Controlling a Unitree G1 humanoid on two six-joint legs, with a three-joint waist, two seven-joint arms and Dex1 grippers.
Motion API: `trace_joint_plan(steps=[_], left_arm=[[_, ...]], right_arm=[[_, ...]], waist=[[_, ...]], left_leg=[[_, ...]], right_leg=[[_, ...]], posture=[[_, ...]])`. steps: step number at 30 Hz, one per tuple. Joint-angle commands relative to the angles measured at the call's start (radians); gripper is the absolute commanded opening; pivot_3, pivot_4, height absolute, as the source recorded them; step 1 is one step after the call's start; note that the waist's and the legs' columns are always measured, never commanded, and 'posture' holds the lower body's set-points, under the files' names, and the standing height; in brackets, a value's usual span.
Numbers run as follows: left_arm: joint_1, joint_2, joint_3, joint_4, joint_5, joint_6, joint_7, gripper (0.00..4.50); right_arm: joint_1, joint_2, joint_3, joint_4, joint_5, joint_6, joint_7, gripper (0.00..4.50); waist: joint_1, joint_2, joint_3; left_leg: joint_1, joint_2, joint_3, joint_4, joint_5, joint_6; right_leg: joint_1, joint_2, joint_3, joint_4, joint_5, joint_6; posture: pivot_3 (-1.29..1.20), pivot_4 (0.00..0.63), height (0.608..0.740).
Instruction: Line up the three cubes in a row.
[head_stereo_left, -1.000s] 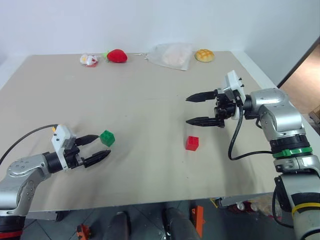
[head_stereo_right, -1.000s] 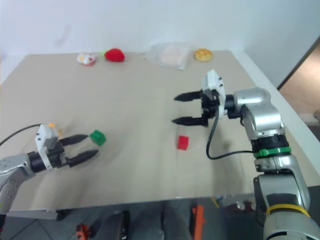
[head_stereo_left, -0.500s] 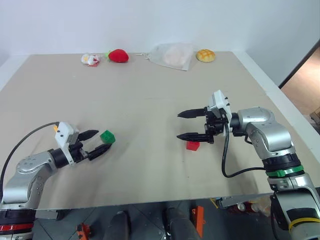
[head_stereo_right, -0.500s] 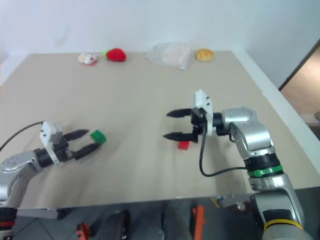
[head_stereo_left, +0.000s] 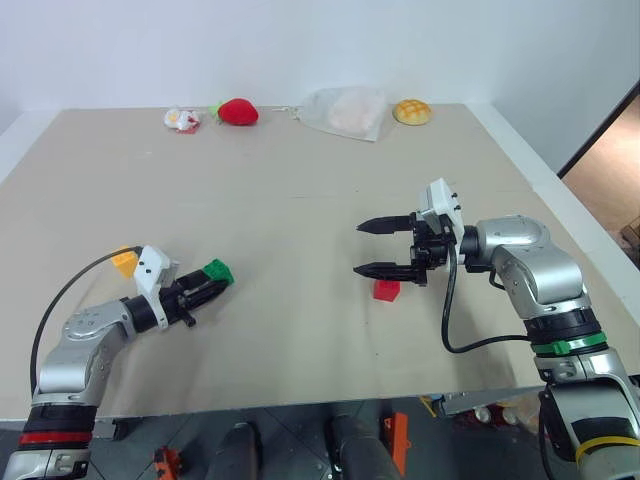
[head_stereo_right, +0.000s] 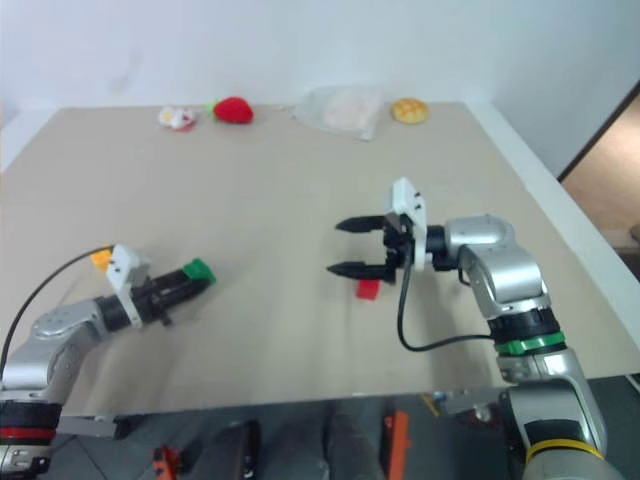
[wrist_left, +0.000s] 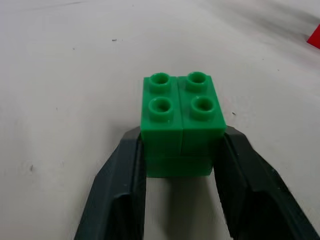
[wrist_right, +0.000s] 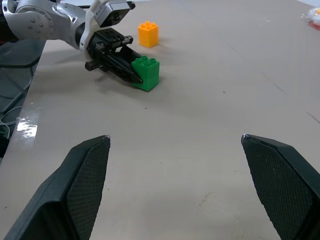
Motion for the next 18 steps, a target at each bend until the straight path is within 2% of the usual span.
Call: trace_joint_plan(steps=[1, 9, 18], left_arm=[[-0.041, 0.021, -0.040, 0.016, 0.039, -0.043, -0.044, 1.29], [-0.257, 0.006, -0.188, 0.106, 0.065, -0.108, -0.279, 1.29], [-0.503, -0.156, -0.336, 0.374, 0.126, -0.208, -0.482, 1.29]], right_arm=[[0.003, -0.004, -0.036, -0.044, 0.011, 0.006, -0.005, 4.37], [0.103, -0.067, -0.083, -0.146, 0.059, 0.054, 0.034, 4.37], [0.199, -0.126, -0.165, -0.233, 0.074, 0.080, -0.019, 4.37]], waist=[[0.002, 0.000, 0.000], [0.017, 0.000, 0.000], [0.010, 0.000, 0.000]], left_leg=[[0.000, 0.000, 0.000, 0.000, 0.000, 0.000], [-0.003, 0.000, 0.000, 0.004, 0.001, 0.000], [-0.003, -0.001, 0.000, 0.008, 0.001, 0.000]], right_leg=[[0.000, 0.000, 0.000, 0.000, 0.000, 0.000], [0.000, 0.000, 0.000, -0.001, 0.000, -0.001], [0.001, 0.000, 0.001, -0.001, 0.001, 0.001]], posture=[[0.00, 0.150, 0.740], [0.00, 0.150, 0.740], [0.00, 0.150, 0.740]])
